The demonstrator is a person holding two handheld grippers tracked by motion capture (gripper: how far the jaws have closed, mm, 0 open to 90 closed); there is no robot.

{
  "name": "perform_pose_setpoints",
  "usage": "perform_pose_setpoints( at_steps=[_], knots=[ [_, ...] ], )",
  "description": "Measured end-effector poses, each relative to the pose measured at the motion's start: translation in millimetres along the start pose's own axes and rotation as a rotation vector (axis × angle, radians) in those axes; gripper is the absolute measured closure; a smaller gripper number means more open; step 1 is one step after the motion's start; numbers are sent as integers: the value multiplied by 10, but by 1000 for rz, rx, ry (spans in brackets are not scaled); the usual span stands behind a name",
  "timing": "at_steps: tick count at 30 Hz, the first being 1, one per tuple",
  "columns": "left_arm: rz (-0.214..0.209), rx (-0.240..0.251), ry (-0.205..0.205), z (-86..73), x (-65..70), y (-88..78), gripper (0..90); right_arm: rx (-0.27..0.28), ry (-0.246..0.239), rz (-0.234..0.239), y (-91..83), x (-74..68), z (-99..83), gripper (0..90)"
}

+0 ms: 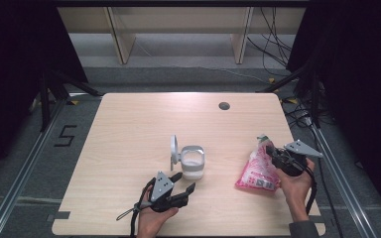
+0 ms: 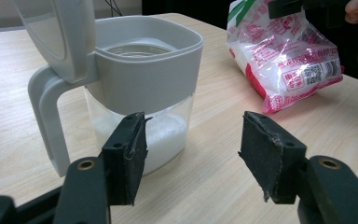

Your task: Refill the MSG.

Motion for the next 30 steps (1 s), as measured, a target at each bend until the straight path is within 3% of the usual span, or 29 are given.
perform_pose_setpoints(
  at_steps=[1, 4, 5, 8, 10, 12, 13, 15, 16, 18, 20, 21, 23, 24, 25, 26, 27, 29, 30],
  knots=[
    [-2, 0, -1, 2, 0, -3, 403, -13, 52, 2, -18, -28, -3, 821],
    [0, -2, 0, 1, -5, -4, 403, -15, 20, -15, -24, 11, -9, 777],
    [-1, -3, 0, 2, -7, -4, 403, -22, 57, -29, -26, 6, -12, 739],
    [-4, 1, -2, 8, -10, -7, 404, -17, 61, -25, -26, 7, -20, 721],
    [-4, 3, 0, 10, -15, -7, 403, -23, 47, -54, -23, 33, -34, 679],
    [-2, 2, 0, 14, -16, -14, 403, -35, 88, -72, -37, 47, -39, 623],
    [8, 0, -22, 8, -7, -18, 403, -8, 65, -70, -31, 84, -38, 610],
    [7, 4, -22, 9, -10, -16, 403, -11, 84, -96, -61, 105, -29, 545],
    [6, 4, -22, 11, -11, -17, 403, -22, 119, -111, -79, 96, -29, 513],
    [2, 6, -26, 12, -9, -21, 403, -7, 115, -128, -105, 145, -19, 474],
    [2, 6, -24, 12, -9, -23, 403, 4, 157, -159, -143, 114, 3, 445],
    [2, 7, -27, 12, -9, -24, 403, 12, 124, -153, -150, 138, 10, 444],
    [-2, 10, -28, 13, -15, -27, 403, 9, 126, -172, -186, 124, 25, 440],
    [0, 10, -28, 13, -14, -32, 403, 11, 103, -177, -200, 129, 34, 437],
    [3, 7, -26, 14, -13, -37, 403, 11, 136, -183, -209, 93, 42, 437],
    [2, 7, -25, 12, -15, -35, 404, 18, 102, -178, -213, 114, 46, 436],
    [-1, 10, -28, 11, -17, -30, 404, 24, 136, -183, -218, 81, 54, 436],
    [0, 14, -27, 9, -22, -28, 404, 33, 96, -169, -217, 89, 60, 435],
    [-8, 10, 4, 16, -38, -29, 404, 24, 116, -175, -230, 55, 68, 435]
  ],
)
Point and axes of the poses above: each handheld gripper's, and its own axes: y roughly forward along the jaws, z roughly out of its top, x roughly to its right, the point moved 4 cm from there along y, roughly forward along the jaws, and after that the axes turned 10 degrees about -y, right-handed, at the moved point
